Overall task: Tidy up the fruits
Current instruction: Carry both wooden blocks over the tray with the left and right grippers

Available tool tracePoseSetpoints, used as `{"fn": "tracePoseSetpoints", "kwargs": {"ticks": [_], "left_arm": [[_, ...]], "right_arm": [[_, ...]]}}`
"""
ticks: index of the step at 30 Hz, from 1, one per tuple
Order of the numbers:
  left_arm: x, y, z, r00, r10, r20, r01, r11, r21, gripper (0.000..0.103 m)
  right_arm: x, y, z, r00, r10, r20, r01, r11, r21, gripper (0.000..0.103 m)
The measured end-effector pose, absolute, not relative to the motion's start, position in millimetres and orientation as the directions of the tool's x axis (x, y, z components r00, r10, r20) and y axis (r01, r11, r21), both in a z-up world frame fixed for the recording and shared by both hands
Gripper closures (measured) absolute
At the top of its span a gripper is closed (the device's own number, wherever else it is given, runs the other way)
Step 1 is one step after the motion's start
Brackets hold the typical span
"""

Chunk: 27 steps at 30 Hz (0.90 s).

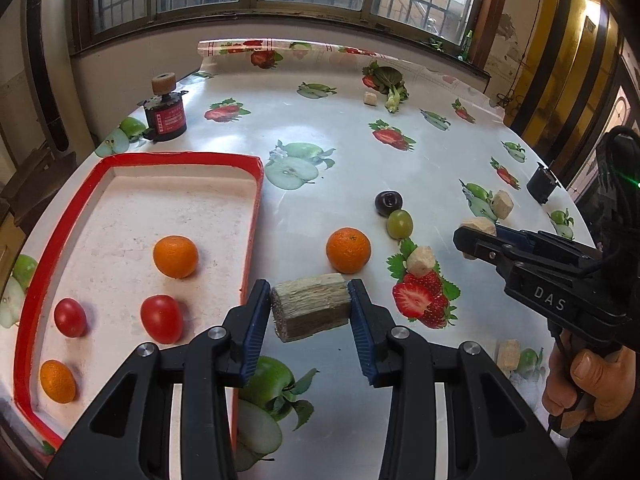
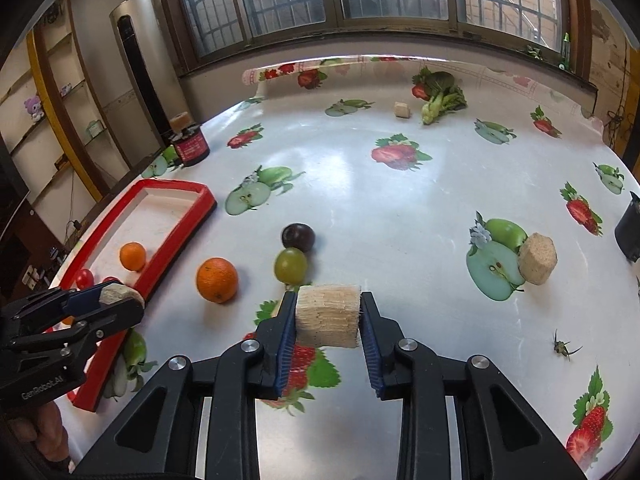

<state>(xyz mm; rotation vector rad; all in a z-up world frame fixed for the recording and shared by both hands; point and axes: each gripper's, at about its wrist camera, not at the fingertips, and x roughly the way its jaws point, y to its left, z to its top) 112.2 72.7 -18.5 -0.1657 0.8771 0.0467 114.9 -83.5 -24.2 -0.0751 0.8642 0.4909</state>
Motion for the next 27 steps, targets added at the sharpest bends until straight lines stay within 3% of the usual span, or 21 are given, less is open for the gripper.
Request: {"fn": "tracePoseSetpoints", "kwargs": {"ticks": [9, 27], "left_arm": [[100.3, 110.6, -13.9, 0.649, 0.026, -0.76, -0.18, 0.976, -0.12, 0.066], [89.8, 172.2, -16.7, 0.638, 0.104, -0.763, -0.288, 0.951, -0.111, 0.066]], "right_arm": [[94.9, -40.7, -1.1, 0.512, 0.471, -0.718, -0.544, 0.825, 0.153, 0.072], [87.9, 34.0, -6.8, 0.437, 0.526, -0.73, -0.643, 0.75, 0.155, 0.072]]}}
